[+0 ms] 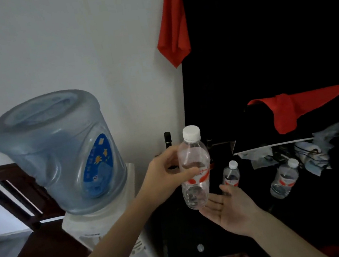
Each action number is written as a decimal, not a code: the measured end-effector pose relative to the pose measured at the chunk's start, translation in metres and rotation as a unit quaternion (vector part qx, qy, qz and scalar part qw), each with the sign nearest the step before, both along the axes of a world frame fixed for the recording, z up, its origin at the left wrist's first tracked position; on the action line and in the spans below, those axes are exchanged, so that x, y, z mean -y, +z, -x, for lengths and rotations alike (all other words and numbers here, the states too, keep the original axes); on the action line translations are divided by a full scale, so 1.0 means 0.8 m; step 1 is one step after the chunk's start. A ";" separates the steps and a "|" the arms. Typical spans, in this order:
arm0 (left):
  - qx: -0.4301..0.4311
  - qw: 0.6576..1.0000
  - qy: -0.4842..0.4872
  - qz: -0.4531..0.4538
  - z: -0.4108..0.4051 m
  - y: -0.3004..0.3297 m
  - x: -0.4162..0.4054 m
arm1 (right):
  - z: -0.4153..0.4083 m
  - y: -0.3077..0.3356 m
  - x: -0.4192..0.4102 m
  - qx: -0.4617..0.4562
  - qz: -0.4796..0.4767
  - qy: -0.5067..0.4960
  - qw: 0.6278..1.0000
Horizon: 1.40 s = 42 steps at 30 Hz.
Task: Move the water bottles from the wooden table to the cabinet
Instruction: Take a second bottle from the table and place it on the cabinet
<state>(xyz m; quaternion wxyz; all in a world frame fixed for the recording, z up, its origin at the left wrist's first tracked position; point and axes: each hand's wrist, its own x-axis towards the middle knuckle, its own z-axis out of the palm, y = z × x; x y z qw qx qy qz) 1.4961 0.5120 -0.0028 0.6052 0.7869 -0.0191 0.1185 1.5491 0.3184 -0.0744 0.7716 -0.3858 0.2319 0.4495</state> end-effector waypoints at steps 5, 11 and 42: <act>-0.031 0.999 -0.018 0.001 -0.061 -0.060 -0.052 | -0.065 -0.036 -0.051 -0.005 0.044 -0.032 0.999; -0.099 0.994 -0.034 -0.002 -0.123 -0.134 -0.090 | -0.118 -0.116 -0.089 -0.067 0.082 -0.078 0.991; -0.245 0.969 -0.009 -0.018 -0.218 -0.349 -0.072 | -0.227 -0.330 -0.104 -0.111 0.251 -0.004 0.962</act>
